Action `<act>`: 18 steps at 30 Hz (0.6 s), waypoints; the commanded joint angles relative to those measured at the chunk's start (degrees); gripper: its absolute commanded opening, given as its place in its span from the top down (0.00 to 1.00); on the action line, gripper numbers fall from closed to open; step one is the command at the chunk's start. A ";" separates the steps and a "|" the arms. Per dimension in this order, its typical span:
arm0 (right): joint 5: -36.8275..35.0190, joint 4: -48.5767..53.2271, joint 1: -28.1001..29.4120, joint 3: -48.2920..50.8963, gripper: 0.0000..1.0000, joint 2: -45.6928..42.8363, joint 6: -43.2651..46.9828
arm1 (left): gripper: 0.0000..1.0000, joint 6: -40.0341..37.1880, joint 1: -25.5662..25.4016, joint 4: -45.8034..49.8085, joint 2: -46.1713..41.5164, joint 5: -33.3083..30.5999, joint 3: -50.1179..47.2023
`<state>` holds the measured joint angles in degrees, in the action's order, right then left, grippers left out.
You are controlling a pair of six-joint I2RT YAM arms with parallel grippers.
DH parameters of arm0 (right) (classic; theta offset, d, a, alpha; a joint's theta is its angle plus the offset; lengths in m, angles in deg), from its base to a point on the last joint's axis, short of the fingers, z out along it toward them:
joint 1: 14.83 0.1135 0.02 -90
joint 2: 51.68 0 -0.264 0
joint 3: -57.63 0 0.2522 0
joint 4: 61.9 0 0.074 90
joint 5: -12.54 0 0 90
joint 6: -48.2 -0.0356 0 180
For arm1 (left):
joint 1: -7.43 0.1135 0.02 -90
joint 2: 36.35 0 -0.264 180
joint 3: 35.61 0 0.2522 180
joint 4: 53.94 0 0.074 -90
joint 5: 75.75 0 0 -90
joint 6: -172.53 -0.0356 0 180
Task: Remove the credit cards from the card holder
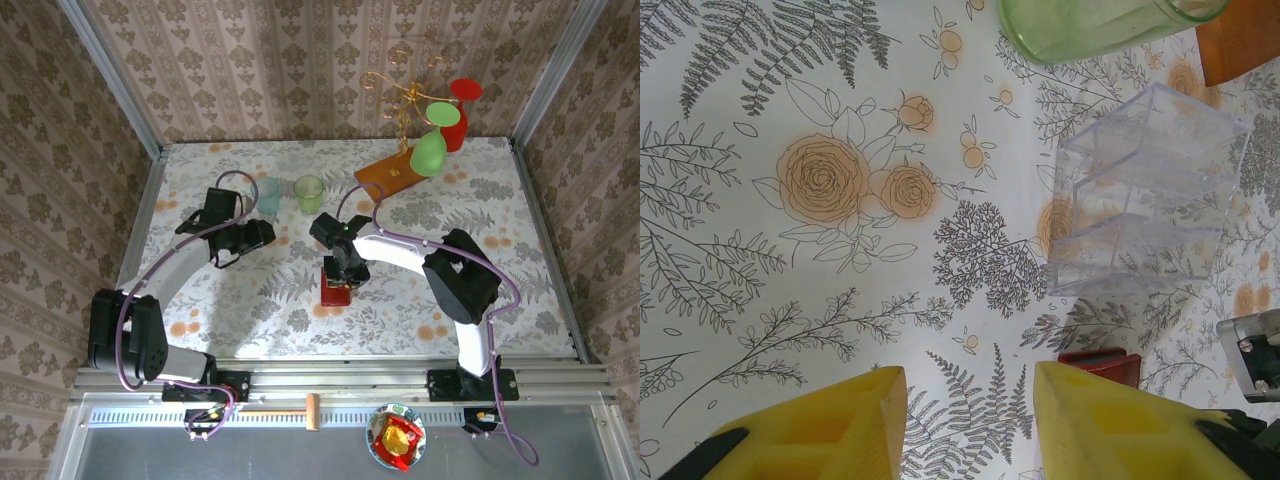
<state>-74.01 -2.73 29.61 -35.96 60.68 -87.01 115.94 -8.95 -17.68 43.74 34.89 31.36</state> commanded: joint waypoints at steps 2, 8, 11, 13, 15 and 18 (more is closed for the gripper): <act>1.00 0.56 -0.16 0.05 0.69 2.85 -1.28 | 0.61 -0.80 0.42 -0.19 0.54 0.97 -0.21; 1.32 -0.97 -0.29 1.83 0.76 2.38 -1.83 | 0.61 -0.36 0.19 -0.17 0.75 1.24 -0.26; 1.25 -1.68 -0.38 2.53 0.79 1.57 -1.90 | 0.61 0.04 -0.09 -0.22 1.00 1.33 -0.13; 1.76 -2.89 -0.66 3.51 0.83 0.58 -2.08 | 0.61 0.38 -0.52 -0.35 1.28 1.33 0.04; 2.71 -4.39 -1.02 4.60 0.85 -0.16 -2.32 | 0.61 0.67 -1.05 -0.31 1.57 1.16 0.43; 4.22 -7.04 -1.86 6.74 0.89 -1.54 -2.60 | 0.61 1.08 -2.02 -0.18 2.12 0.74 1.06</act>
<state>-71.98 -6.84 28.41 -32.46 58.60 -88.52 116.00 -10.06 -17.72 45.01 35.31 31.38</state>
